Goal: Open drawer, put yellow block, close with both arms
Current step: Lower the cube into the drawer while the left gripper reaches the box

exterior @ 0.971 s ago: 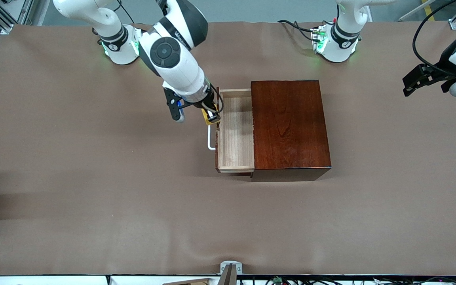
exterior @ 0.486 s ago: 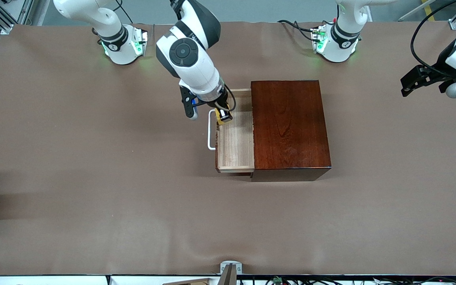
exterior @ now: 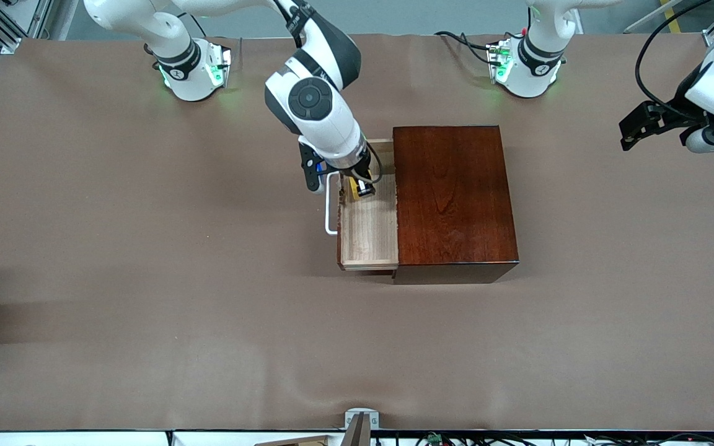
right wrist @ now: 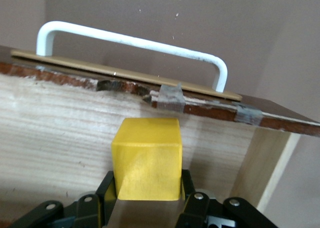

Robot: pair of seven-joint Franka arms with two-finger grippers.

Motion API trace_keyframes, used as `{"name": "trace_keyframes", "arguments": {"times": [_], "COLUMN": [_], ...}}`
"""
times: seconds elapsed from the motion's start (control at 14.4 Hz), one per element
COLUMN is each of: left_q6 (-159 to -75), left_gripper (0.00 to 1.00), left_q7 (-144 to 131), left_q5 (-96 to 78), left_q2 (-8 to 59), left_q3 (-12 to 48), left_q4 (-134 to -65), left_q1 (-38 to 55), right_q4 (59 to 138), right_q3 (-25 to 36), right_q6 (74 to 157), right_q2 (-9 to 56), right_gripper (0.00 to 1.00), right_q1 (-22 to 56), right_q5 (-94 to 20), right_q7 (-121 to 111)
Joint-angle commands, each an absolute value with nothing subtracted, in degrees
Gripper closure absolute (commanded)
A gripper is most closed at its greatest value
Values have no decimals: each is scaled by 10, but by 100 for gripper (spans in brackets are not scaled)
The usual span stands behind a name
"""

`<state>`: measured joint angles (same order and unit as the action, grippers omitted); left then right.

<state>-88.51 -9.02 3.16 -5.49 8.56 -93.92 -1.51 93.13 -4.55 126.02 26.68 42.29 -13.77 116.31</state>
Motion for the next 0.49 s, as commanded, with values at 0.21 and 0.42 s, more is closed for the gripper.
{"name": "trace_keyframes", "arguments": {"times": [0.21,0.42], "left_q6": [-884,-889], "left_gripper": [0,0], "left_q7": [-91,-108], "left_q5": [19,20], "left_q2": [-43,-40], "left_q3": [108,133], "left_q4": [-936,-936], "left_q1": [-14,-12], "right_q4": [915,915], "right_q3": [-39,-39], "right_q6": [1270,1269], "right_q2": [298,301], "right_gripper": [86,68], "right_q1": [433,434], "right_q5": [-143,-144], "right_q7": [1172,1173]}}
